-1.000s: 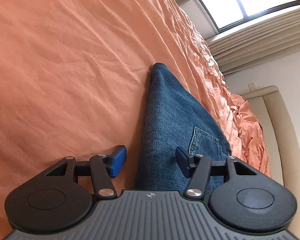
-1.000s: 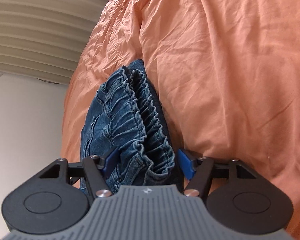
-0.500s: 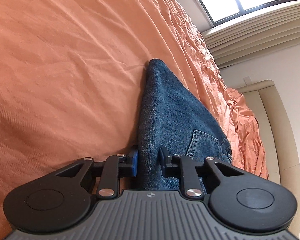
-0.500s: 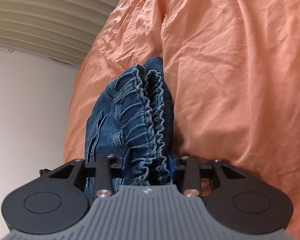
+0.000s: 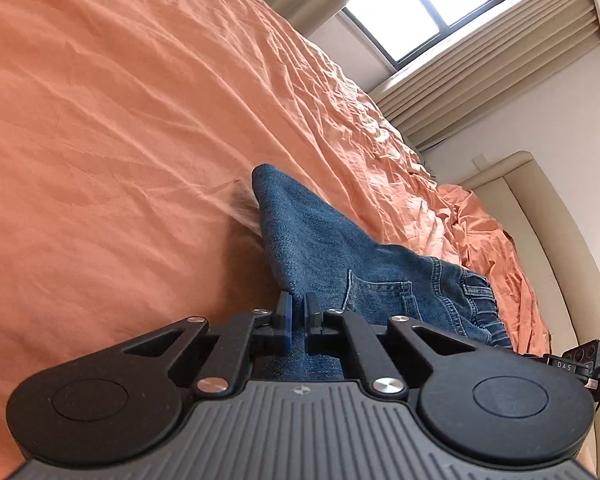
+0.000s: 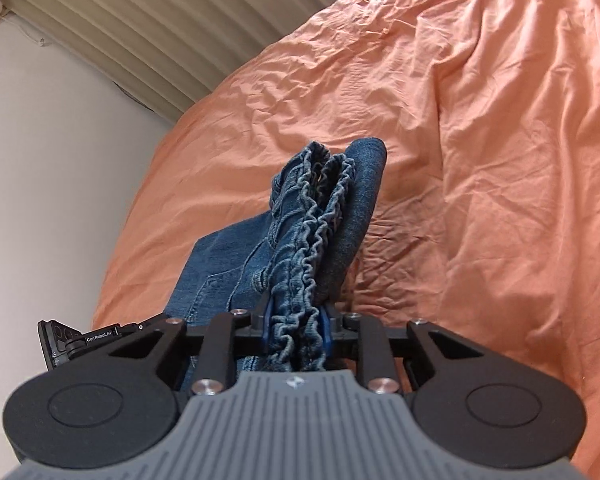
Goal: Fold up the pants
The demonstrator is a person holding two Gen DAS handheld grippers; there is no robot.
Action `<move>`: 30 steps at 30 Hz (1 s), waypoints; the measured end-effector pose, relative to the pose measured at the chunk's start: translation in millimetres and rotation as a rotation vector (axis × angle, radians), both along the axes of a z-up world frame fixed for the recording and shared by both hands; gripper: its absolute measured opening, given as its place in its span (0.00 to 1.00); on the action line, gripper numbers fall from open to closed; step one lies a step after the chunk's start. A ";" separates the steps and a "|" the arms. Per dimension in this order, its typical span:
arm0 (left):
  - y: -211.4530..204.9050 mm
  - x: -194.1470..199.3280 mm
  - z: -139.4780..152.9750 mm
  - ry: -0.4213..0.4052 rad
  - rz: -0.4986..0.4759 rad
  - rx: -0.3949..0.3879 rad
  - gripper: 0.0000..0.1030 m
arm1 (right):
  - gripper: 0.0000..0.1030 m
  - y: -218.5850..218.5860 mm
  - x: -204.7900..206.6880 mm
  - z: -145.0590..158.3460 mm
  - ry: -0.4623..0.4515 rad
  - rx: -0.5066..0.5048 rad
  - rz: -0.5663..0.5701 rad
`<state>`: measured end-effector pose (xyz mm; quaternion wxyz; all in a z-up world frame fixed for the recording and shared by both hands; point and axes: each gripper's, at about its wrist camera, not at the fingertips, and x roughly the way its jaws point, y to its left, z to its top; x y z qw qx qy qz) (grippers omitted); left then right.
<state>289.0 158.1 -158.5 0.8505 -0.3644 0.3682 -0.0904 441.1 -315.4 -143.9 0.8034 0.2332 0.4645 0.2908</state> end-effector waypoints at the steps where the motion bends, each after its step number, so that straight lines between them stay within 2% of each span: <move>1: 4.2 -6.1 6.4 -0.017 0.005 0.002 0.00 | 0.18 3.8 -5.9 7.1 -0.010 -0.004 0.002; 3: 18.8 -20.5 20.1 -0.080 0.017 -0.057 0.00 | 0.17 15.5 -17.4 21.2 -0.029 -0.022 0.009; 5: 30.7 -29.7 34.0 -0.069 0.047 -0.049 0.00 | 0.17 27.4 -22.7 30.3 -0.041 -0.053 0.003; 8: 46.5 -40.9 26.0 -0.038 0.083 -0.103 0.00 | 0.17 32.8 -26.3 33.1 -0.026 -0.114 -0.035; 10: 48.3 -43.7 17.0 -0.016 0.064 -0.096 0.01 | 0.17 30.3 -27.0 29.2 -0.012 -0.136 -0.053; 12: 44.9 -39.0 6.5 0.040 0.027 -0.098 0.17 | 0.17 24.1 -27.1 22.3 0.006 -0.139 -0.075; 14: 38.7 -34.5 -3.3 0.072 0.005 -0.085 0.39 | 0.17 18.9 -28.7 15.9 0.017 -0.140 -0.093; 16: 33.0 -27.9 -11.9 0.086 -0.001 -0.068 0.47 | 0.17 15.0 -28.4 9.1 0.026 -0.129 -0.110; 19: 30.6 -14.5 -26.4 0.109 -0.008 -0.104 0.57 | 0.17 9.9 -25.7 0.9 0.037 -0.117 -0.121; 23: 34.0 0.2 -48.2 0.152 -0.013 -0.126 0.59 | 0.17 0.1 -18.1 -12.6 0.058 -0.102 -0.121; 28: 39.9 15.3 -68.2 0.156 -0.026 -0.254 0.60 | 0.17 -13.4 -11.9 -30.6 0.080 -0.075 -0.108; 30: 39.1 22.4 -73.5 0.155 -0.024 -0.276 0.60 | 0.17 -18.0 -9.0 -36.9 0.085 -0.057 -0.100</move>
